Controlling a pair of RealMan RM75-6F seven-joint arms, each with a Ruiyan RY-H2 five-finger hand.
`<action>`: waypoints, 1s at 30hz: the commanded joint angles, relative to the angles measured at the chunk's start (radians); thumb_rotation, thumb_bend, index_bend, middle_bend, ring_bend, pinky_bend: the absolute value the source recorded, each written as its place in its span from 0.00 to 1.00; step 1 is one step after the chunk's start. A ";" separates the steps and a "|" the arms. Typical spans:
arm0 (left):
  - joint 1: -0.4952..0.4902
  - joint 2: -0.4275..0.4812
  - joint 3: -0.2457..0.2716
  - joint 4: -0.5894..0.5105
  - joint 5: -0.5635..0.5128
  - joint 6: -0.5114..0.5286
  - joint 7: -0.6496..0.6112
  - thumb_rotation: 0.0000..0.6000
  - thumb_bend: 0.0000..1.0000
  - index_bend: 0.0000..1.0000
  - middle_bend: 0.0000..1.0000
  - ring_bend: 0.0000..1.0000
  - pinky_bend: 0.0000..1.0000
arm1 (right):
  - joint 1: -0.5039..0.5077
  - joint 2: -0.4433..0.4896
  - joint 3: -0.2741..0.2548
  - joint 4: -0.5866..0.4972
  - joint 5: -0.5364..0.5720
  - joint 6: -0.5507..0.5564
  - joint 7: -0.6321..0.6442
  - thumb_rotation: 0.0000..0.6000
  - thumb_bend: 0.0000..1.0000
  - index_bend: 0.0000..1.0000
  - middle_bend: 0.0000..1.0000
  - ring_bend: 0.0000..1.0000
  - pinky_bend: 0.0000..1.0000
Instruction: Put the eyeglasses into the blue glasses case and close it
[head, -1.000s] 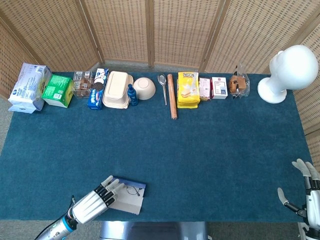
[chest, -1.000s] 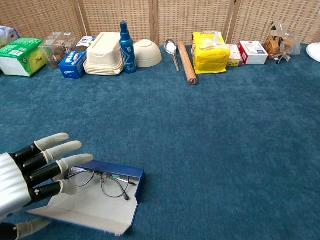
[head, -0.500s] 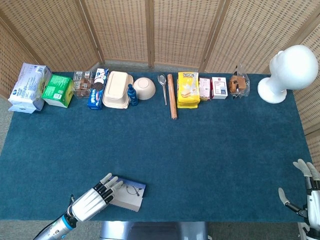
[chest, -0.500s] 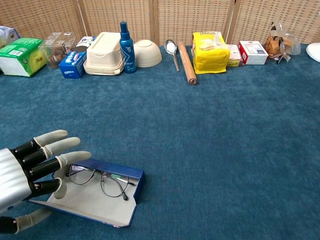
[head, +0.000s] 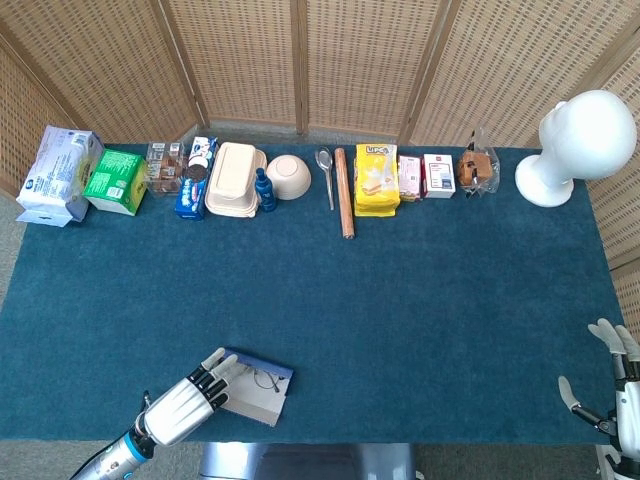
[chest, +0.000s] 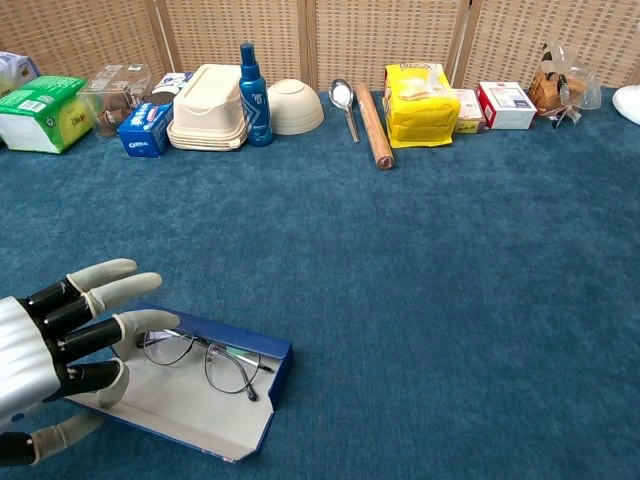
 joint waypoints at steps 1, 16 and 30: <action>0.000 -0.003 -0.002 0.004 -0.001 0.000 0.001 1.00 0.40 0.63 0.21 0.00 0.00 | -0.001 0.000 0.000 0.002 0.001 -0.001 0.001 1.00 0.32 0.00 0.18 0.00 0.11; 0.015 -0.001 -0.018 -0.029 -0.039 0.033 -0.064 1.00 0.38 0.65 0.21 0.00 0.00 | -0.007 -0.007 0.000 0.019 0.006 -0.003 0.017 1.00 0.32 0.00 0.19 0.00 0.11; 0.012 -0.028 -0.086 -0.081 -0.153 -0.011 -0.162 1.00 0.38 0.61 0.19 0.00 0.00 | -0.018 -0.004 0.002 0.025 0.015 0.000 0.022 1.00 0.31 0.00 0.18 0.00 0.11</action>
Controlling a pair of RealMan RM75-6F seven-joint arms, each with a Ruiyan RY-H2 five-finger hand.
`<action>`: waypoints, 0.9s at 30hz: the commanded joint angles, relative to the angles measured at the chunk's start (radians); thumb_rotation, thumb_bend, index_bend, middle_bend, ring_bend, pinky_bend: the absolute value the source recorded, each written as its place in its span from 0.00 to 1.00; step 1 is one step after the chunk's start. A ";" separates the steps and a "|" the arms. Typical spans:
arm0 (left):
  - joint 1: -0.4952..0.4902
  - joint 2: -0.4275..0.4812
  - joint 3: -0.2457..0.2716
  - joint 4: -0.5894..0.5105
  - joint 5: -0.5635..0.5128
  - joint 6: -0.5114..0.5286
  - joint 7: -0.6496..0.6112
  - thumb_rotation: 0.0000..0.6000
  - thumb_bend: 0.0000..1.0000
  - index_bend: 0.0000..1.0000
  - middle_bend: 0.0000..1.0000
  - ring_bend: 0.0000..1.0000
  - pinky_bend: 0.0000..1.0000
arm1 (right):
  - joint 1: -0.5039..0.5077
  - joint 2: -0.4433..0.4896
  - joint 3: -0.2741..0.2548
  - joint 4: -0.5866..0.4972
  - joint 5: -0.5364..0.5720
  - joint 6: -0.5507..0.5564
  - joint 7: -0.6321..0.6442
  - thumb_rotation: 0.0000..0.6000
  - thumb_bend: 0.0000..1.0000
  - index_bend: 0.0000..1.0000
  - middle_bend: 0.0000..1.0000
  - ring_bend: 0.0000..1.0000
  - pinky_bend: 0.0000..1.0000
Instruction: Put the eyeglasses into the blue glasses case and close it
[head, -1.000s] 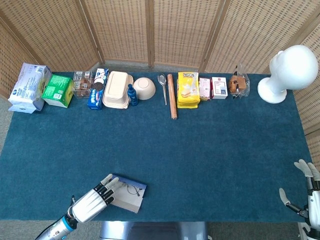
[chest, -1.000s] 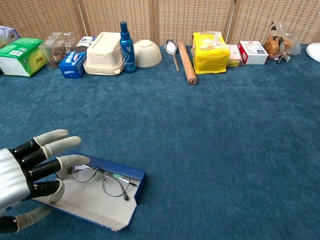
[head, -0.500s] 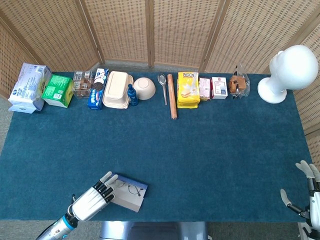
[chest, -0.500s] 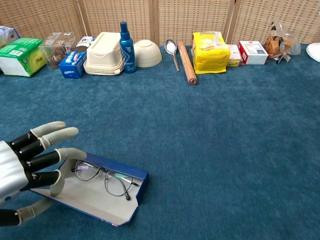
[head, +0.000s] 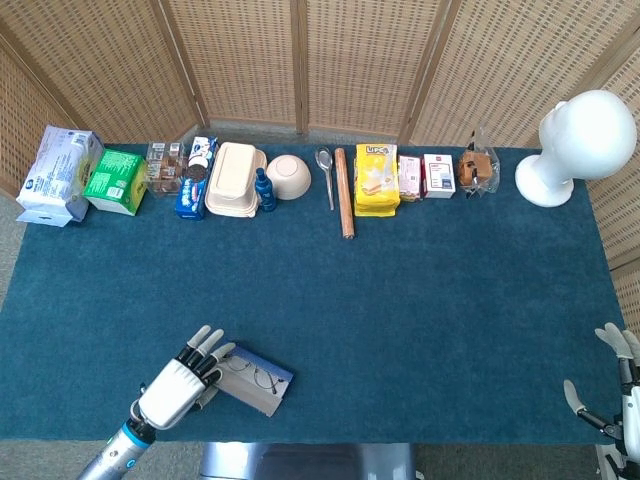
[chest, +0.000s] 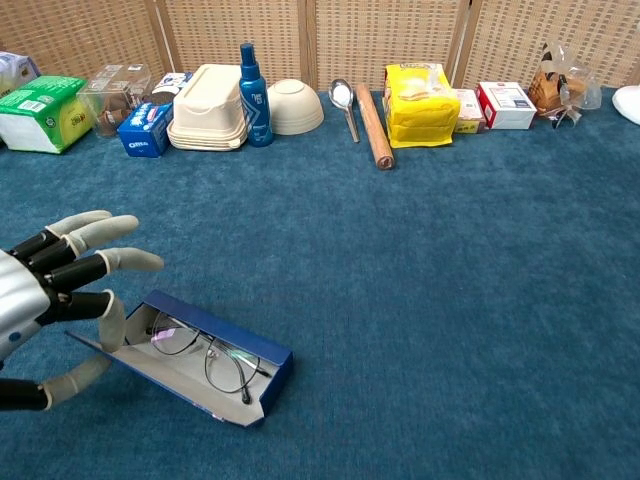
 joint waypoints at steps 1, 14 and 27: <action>-0.004 -0.012 -0.019 -0.011 -0.032 -0.025 -0.022 1.00 0.38 0.60 0.19 0.00 0.00 | -0.001 0.001 0.001 0.000 0.002 -0.001 0.001 1.00 0.31 0.00 0.18 0.00 0.11; -0.015 -0.059 -0.066 0.002 -0.110 -0.068 -0.087 1.00 0.38 0.58 0.17 0.00 0.00 | -0.008 0.007 0.004 -0.003 0.009 -0.003 0.002 1.00 0.31 0.00 0.19 0.00 0.11; -0.023 -0.080 -0.104 -0.021 -0.165 -0.081 -0.120 1.00 0.38 0.57 0.17 0.00 0.00 | -0.013 0.010 0.006 0.003 0.010 -0.002 0.013 1.00 0.31 0.00 0.18 0.00 0.11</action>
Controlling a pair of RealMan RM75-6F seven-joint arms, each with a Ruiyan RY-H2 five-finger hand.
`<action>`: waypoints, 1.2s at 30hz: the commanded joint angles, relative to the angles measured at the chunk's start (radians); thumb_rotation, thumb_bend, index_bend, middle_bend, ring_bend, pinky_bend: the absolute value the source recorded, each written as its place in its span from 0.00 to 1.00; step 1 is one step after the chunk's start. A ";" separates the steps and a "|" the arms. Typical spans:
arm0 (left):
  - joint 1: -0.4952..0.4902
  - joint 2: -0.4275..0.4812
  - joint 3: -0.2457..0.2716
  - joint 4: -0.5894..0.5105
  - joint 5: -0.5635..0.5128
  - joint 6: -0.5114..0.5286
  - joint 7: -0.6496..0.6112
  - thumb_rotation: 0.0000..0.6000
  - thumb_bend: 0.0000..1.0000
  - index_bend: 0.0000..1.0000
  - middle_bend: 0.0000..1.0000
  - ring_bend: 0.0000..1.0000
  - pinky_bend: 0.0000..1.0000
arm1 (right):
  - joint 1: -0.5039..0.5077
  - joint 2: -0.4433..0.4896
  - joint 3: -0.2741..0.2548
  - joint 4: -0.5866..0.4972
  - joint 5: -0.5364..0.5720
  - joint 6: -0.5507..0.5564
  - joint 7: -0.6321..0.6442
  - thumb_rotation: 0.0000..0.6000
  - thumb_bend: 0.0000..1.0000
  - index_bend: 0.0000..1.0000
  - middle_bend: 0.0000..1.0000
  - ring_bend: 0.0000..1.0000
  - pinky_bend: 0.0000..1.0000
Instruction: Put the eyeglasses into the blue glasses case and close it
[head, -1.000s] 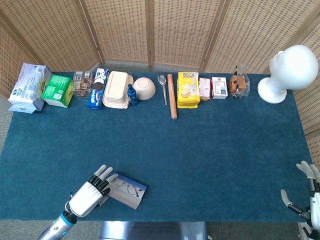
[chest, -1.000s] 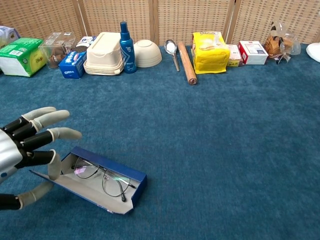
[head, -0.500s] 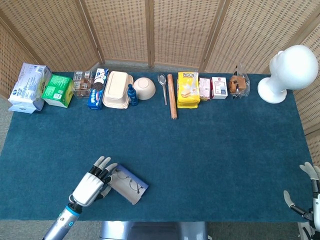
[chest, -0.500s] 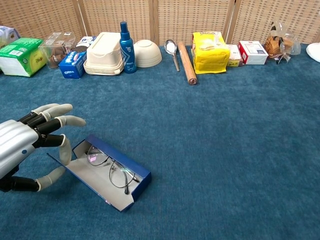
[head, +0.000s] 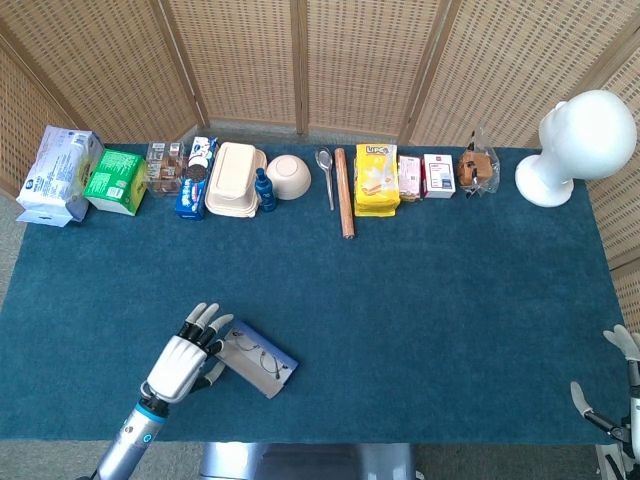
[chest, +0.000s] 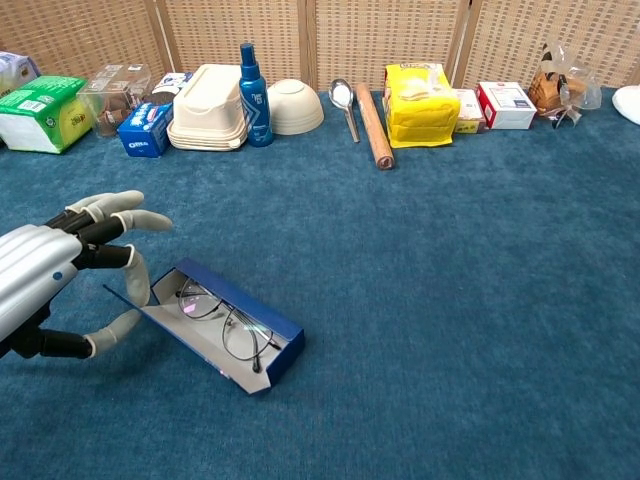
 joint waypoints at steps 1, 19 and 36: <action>-0.003 -0.006 -0.012 -0.011 -0.015 -0.006 -0.012 1.00 0.38 0.57 0.17 0.00 0.00 | -0.001 0.001 0.001 0.000 0.000 0.001 0.002 1.00 0.31 0.00 0.18 0.00 0.11; -0.038 0.026 -0.075 -0.136 -0.138 -0.119 -0.014 1.00 0.38 0.57 0.16 0.00 0.00 | -0.010 0.007 0.004 -0.003 0.005 0.005 0.009 1.00 0.31 0.00 0.19 0.00 0.11; -0.103 0.050 -0.171 -0.259 -0.304 -0.265 0.004 1.00 0.38 0.57 0.16 0.00 0.00 | -0.019 0.010 0.009 -0.011 0.014 0.008 0.002 1.00 0.31 0.00 0.19 0.00 0.11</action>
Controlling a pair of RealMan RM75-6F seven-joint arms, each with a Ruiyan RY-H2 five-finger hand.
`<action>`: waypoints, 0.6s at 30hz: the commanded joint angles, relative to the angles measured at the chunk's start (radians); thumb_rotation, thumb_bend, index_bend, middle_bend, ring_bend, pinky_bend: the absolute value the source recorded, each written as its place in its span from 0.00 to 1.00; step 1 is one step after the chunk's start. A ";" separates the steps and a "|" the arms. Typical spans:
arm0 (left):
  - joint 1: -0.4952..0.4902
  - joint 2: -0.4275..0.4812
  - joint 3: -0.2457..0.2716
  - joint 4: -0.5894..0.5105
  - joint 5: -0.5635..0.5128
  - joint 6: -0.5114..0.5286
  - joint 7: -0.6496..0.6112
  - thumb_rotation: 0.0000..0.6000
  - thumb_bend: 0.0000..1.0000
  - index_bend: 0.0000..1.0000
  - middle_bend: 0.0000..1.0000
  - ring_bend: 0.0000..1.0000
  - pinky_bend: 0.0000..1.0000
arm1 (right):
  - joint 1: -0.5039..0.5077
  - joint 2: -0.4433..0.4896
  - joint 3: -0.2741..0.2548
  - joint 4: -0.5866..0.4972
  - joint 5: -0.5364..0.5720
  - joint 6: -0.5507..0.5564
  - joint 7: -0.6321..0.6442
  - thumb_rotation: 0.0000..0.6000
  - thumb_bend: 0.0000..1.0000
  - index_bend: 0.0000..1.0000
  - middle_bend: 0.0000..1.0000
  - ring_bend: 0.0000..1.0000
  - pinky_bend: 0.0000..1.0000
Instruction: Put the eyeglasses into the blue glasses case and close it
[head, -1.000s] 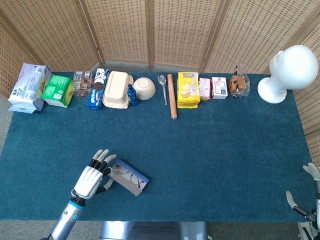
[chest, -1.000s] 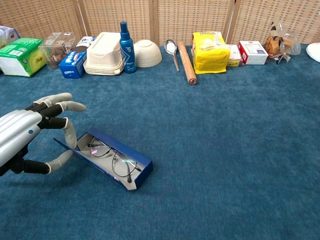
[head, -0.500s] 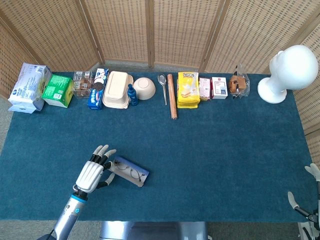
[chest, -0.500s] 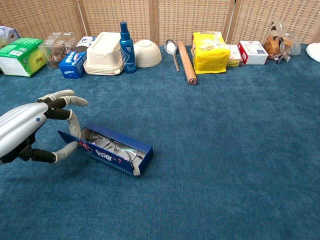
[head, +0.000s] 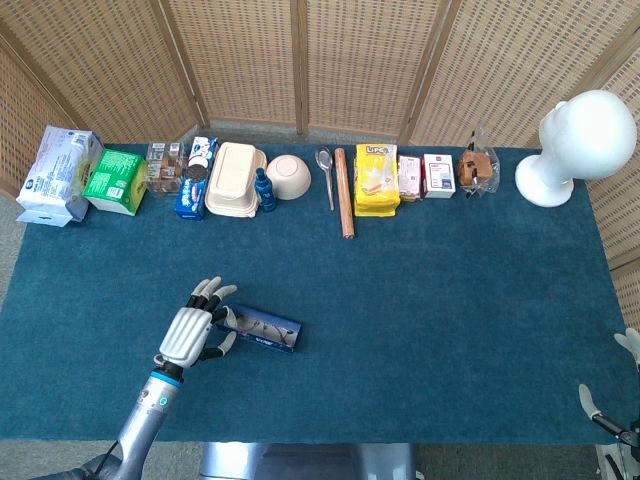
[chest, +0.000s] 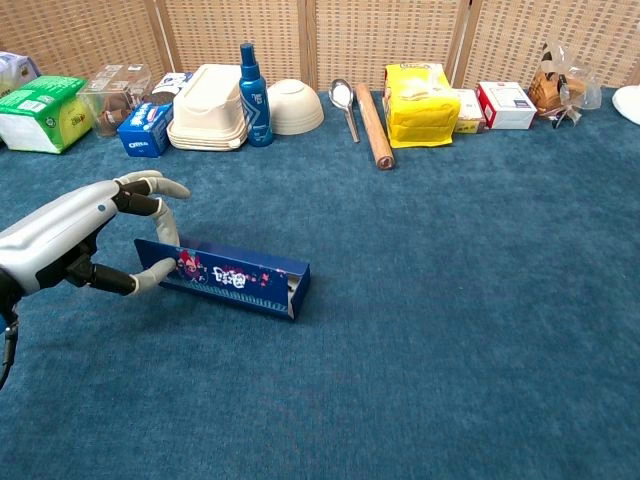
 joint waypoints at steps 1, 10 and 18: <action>-0.009 0.002 -0.013 -0.014 -0.026 -0.019 0.005 1.00 0.38 0.57 0.16 0.00 0.00 | 0.000 0.001 0.001 -0.002 0.000 -0.001 -0.003 1.00 0.31 0.00 0.19 0.00 0.11; -0.031 -0.001 -0.053 -0.037 -0.105 -0.064 0.009 1.00 0.38 0.56 0.16 0.00 0.00 | -0.003 0.005 0.002 -0.013 0.003 -0.002 -0.012 1.00 0.31 0.00 0.19 0.00 0.11; -0.062 -0.007 -0.084 -0.042 -0.164 -0.102 0.044 1.00 0.38 0.55 0.16 0.00 0.00 | -0.010 0.005 0.004 -0.019 0.010 0.001 -0.018 1.00 0.31 0.00 0.19 0.00 0.11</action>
